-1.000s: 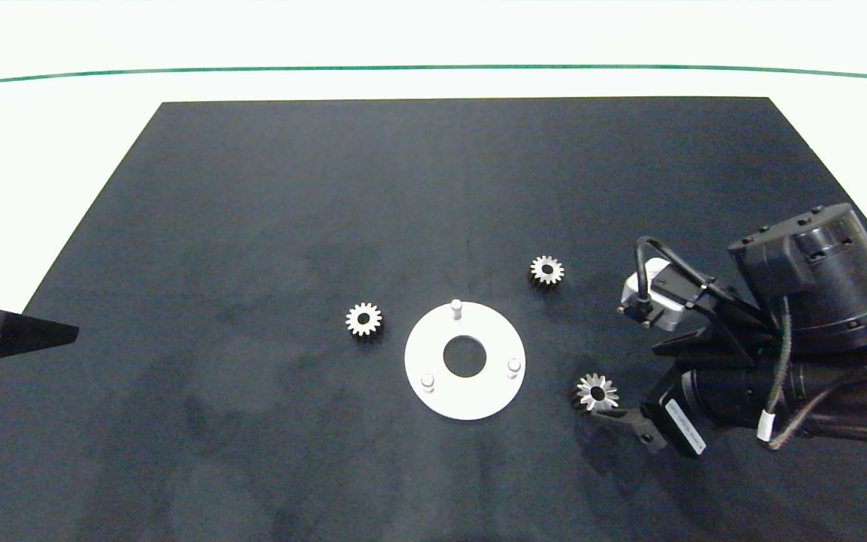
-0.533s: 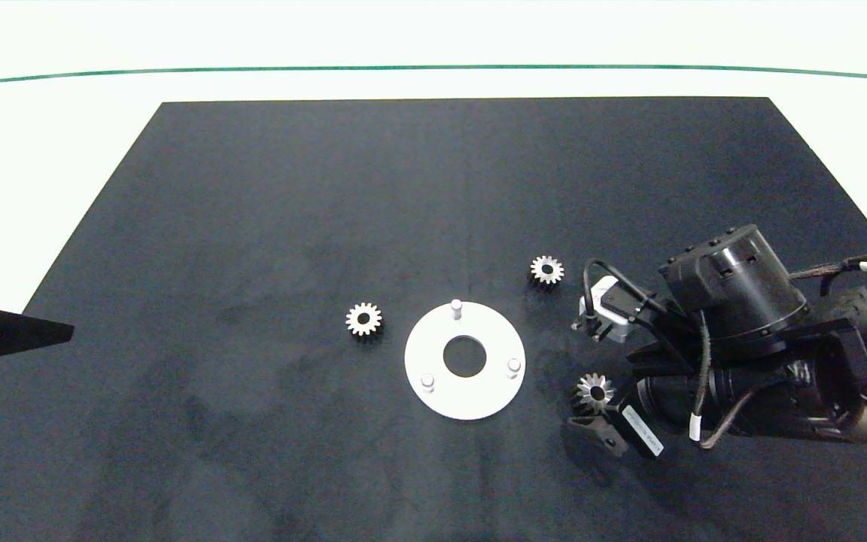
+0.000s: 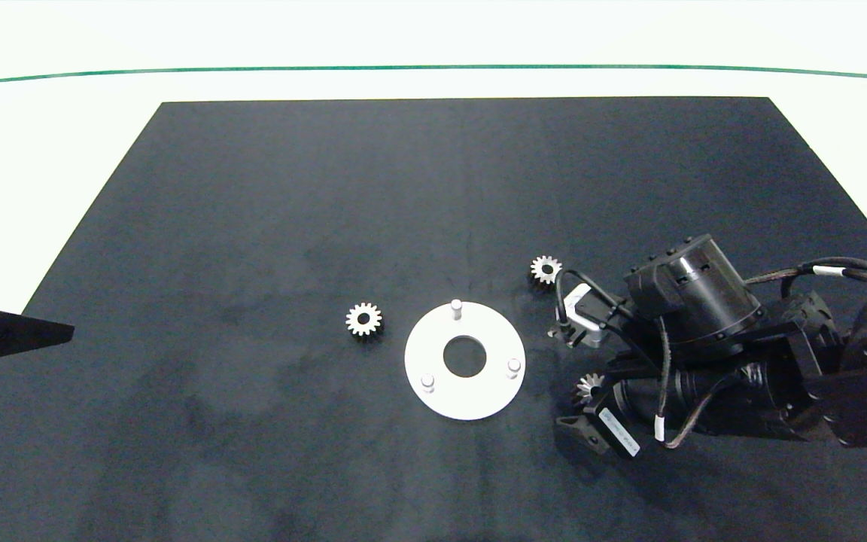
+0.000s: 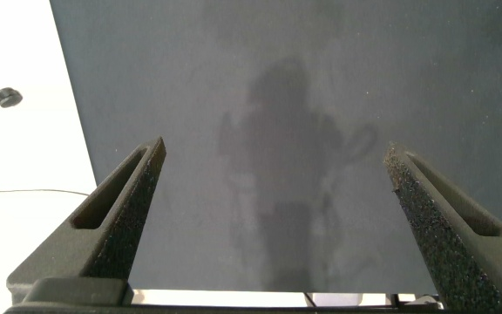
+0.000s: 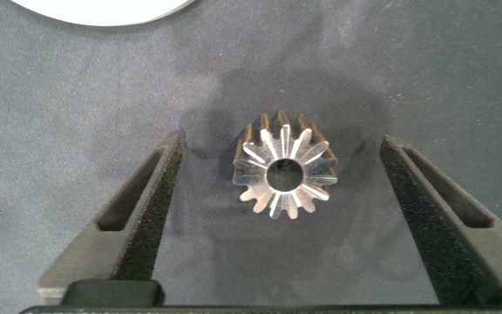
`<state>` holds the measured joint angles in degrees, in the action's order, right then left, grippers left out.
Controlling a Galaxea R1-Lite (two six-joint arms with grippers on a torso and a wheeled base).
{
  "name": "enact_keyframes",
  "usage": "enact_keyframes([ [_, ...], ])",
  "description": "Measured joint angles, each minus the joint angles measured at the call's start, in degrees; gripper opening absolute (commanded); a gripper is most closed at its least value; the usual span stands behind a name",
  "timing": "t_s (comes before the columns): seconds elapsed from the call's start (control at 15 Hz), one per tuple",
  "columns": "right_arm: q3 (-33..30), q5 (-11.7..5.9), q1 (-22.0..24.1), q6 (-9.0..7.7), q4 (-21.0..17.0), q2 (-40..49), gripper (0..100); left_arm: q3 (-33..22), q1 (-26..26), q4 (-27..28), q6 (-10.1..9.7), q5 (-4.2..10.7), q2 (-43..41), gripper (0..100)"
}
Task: Install three planetary gears onto the carrier pins
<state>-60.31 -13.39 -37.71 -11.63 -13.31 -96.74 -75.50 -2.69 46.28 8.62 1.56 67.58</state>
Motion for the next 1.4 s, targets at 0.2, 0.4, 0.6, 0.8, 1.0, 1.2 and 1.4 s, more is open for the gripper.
enact_keyframes([
  [0.2,0.2,-0.01,0.0,0.09,-0.1,-0.1,79,0.1,0.0,0.0,0.04,-0.09,0.0,100],
  [0.4,0.3,0.0,0.0,0.13,-0.1,-0.2,73,0.1,0.0,0.0,-0.05,-0.09,-0.2,100],
  [0.6,0.3,0.0,0.1,0.11,-0.2,-0.2,67,0.1,0.0,0.0,-0.07,-0.09,-0.5,100],
  [0.8,0.4,0.0,0.2,0.33,-0.2,-0.2,61,0.1,0.0,0.0,-0.05,-0.09,-0.6,100],
  [1.0,0.5,0.0,0.2,1.33,-0.2,-0.1,55,0.1,0.0,0.0,-0.07,-0.09,-0.7,100],
  [1.2,0.5,0.0,0.2,1.4,-0.3,-0.1,49,0.1,0.0,0.0,0.02,-0.11,-0.7,100],
  [1.4,0.5,0.0,0.1,1.41,-0.5,-0.1,43,0.2,0.0,0.0,-0.05,-0.11,-0.7,100],
])
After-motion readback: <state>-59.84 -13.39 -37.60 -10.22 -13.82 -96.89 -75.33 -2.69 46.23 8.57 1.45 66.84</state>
